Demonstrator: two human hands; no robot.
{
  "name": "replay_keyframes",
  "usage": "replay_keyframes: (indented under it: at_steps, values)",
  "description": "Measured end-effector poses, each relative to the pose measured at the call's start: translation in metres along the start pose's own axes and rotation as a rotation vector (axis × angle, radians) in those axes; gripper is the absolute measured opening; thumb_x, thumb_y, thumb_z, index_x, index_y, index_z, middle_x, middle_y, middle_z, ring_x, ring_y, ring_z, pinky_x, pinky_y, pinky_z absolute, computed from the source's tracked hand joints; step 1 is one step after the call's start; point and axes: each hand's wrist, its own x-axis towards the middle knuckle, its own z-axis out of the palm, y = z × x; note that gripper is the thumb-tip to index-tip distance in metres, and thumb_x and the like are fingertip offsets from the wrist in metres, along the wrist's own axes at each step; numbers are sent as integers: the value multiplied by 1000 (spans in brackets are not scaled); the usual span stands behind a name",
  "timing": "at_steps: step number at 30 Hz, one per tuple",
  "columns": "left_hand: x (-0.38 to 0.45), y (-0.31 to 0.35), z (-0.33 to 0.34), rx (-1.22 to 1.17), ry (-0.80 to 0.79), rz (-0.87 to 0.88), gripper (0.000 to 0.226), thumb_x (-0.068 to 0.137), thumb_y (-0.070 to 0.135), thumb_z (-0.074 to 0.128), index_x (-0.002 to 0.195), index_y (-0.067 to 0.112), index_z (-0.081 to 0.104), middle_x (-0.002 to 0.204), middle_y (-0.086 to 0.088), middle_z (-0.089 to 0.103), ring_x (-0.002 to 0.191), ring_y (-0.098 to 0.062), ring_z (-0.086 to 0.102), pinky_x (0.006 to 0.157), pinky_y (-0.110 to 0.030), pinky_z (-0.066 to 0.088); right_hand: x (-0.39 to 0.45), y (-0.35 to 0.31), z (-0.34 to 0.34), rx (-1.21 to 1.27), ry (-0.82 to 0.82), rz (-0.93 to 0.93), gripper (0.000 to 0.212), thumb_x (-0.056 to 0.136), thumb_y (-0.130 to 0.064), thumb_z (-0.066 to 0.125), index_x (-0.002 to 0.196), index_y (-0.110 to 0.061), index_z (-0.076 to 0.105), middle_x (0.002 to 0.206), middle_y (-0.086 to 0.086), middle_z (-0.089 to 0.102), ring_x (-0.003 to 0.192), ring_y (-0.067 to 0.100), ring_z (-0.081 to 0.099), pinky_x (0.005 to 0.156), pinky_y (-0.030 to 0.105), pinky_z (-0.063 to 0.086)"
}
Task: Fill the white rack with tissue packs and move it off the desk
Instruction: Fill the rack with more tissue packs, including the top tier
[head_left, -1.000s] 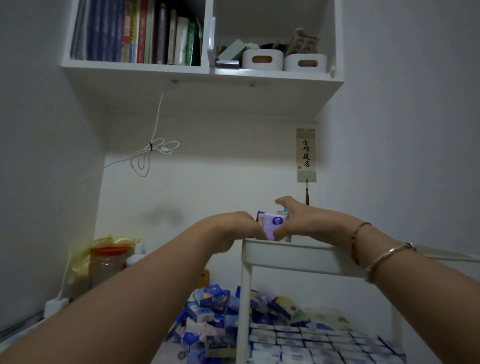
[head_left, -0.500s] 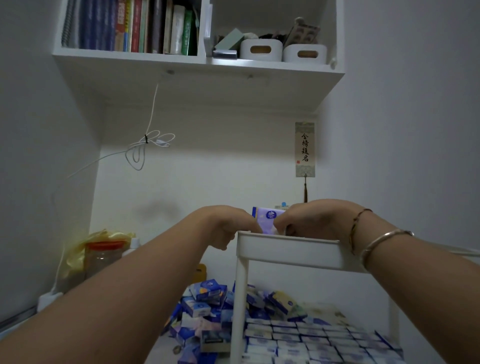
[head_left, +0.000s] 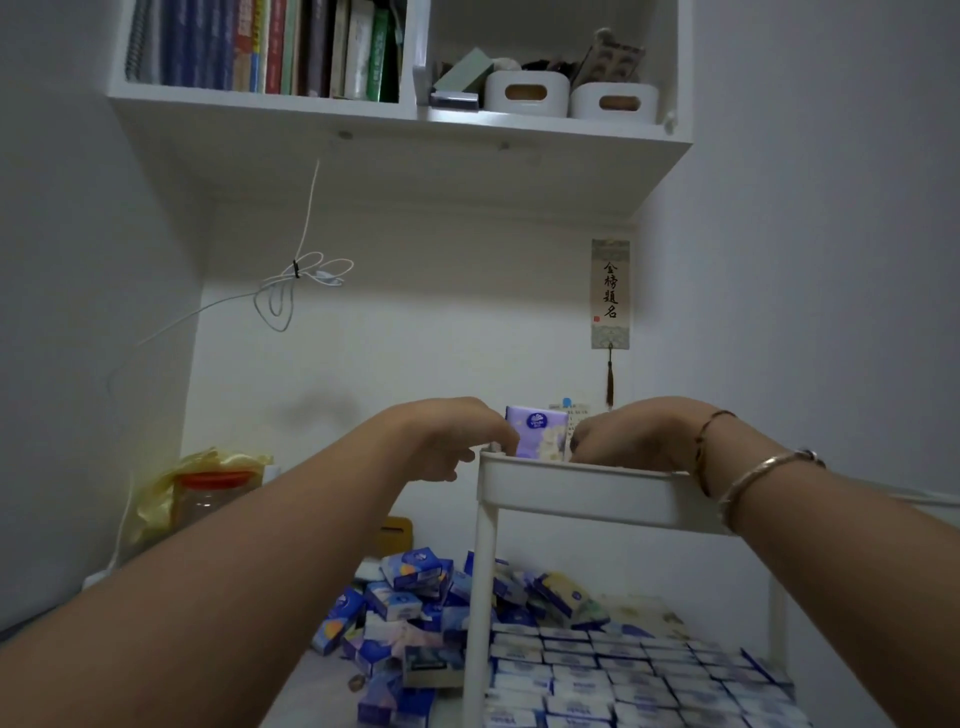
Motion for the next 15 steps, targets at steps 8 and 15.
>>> replay_keyframes:
  at_steps: [8, 15]
  values:
    - [-29, -22, -30, -302, 264, 146, 37, 94, 7, 48, 131, 13, 51, 142, -4, 44, 126, -24, 47, 105, -43, 33, -20, -59, 5, 155, 653, -211, 49, 90, -3, 35, 140, -6, 36, 138, 15, 44, 106, 27, 52, 81, 30, 44]
    - [-57, -87, -55, -460, 490, 108, 24, 95, 8, 45, 106, 19, 63, 121, -2, 60, 115, -20, 55, 101, -42, 36, -12, -132, 64, 237, 485, -420, 50, 91, -4, 42, 140, -13, 37, 137, 8, 46, 95, 16, 49, 78, 25, 45]
